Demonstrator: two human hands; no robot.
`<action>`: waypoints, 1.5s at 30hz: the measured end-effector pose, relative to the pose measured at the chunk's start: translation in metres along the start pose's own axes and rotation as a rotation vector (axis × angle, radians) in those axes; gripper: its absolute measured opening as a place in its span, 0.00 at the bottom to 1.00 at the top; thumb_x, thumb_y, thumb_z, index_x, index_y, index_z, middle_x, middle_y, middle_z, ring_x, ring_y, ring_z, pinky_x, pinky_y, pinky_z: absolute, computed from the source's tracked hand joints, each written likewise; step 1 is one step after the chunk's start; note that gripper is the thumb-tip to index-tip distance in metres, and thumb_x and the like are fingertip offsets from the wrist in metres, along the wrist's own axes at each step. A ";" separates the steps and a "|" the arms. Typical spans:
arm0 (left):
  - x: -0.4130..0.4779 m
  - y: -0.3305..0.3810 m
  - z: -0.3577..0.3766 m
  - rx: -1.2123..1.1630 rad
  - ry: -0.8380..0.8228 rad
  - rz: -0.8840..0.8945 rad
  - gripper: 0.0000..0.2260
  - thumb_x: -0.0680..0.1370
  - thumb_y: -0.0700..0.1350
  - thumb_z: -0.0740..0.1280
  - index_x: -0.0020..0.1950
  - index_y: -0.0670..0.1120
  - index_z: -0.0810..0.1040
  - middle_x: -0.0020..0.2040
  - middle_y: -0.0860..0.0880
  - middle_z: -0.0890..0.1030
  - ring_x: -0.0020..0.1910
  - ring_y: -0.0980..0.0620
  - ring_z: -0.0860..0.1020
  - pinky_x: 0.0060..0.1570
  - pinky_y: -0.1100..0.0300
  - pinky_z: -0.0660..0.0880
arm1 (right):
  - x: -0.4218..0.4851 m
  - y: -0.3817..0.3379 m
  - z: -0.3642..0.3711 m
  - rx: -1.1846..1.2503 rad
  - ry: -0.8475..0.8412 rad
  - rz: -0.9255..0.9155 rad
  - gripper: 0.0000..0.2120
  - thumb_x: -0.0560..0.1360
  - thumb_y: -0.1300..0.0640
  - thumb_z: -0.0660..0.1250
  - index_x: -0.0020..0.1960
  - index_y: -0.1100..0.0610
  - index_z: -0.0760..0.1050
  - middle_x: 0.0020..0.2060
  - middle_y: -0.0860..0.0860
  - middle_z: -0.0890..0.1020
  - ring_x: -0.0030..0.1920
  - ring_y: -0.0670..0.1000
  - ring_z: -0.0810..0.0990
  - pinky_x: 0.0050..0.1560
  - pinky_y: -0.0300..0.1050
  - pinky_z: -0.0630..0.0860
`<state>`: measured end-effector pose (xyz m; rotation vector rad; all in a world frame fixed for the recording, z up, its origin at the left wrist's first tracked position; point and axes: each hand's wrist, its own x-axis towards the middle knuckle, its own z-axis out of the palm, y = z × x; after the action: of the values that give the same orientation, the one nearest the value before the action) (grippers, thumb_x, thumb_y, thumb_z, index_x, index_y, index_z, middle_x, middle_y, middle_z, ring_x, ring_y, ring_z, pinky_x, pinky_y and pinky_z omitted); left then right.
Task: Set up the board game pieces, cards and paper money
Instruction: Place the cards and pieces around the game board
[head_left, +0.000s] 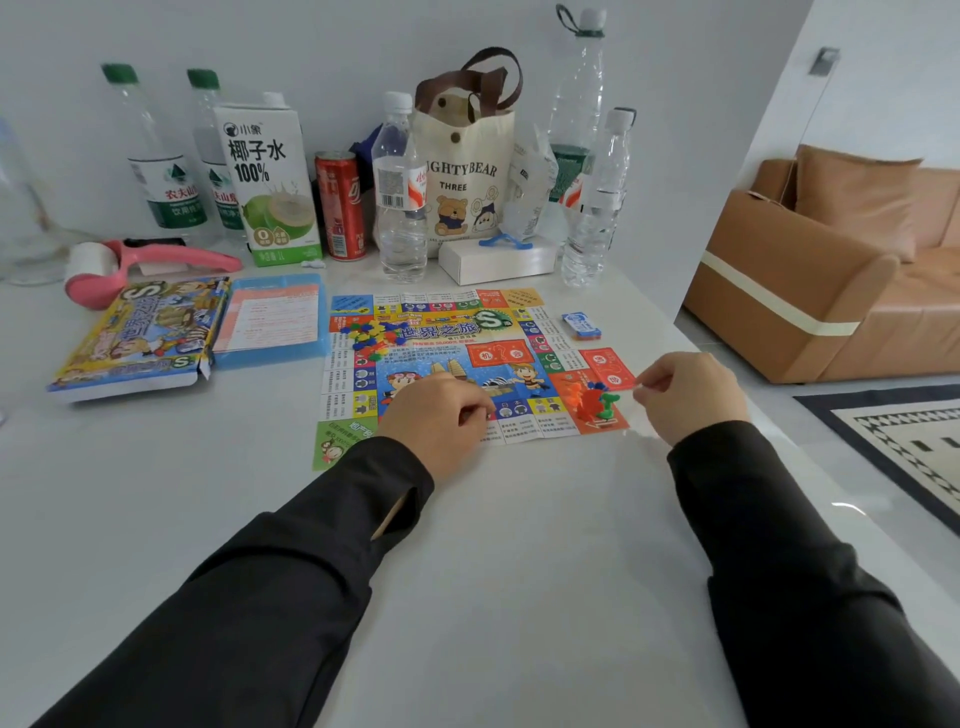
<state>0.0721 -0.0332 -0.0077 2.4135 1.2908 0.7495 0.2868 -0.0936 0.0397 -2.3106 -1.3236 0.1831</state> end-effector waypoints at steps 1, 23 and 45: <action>0.000 0.000 0.000 0.000 0.001 0.001 0.11 0.77 0.42 0.61 0.49 0.49 0.83 0.49 0.48 0.82 0.48 0.51 0.77 0.50 0.58 0.71 | 0.000 0.000 0.000 0.014 0.003 -0.004 0.07 0.76 0.60 0.65 0.52 0.59 0.78 0.44 0.53 0.78 0.44 0.51 0.73 0.46 0.42 0.70; 0.000 0.001 -0.002 0.015 -0.014 0.016 0.11 0.78 0.41 0.60 0.51 0.48 0.82 0.50 0.50 0.82 0.51 0.53 0.75 0.50 0.59 0.70 | 0.006 0.003 0.003 -0.027 -0.233 0.052 0.09 0.72 0.58 0.71 0.51 0.60 0.81 0.49 0.55 0.80 0.46 0.52 0.74 0.47 0.41 0.70; 0.000 -0.001 -0.001 0.018 -0.010 0.014 0.11 0.78 0.42 0.60 0.50 0.50 0.82 0.49 0.49 0.82 0.50 0.53 0.76 0.47 0.61 0.68 | 0.009 0.000 0.011 -0.028 -0.278 0.074 0.13 0.72 0.56 0.70 0.54 0.60 0.80 0.51 0.56 0.79 0.48 0.53 0.74 0.52 0.43 0.71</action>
<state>0.0714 -0.0324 -0.0076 2.4404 1.2833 0.7311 0.2875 -0.0824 0.0314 -2.4253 -1.3773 0.5299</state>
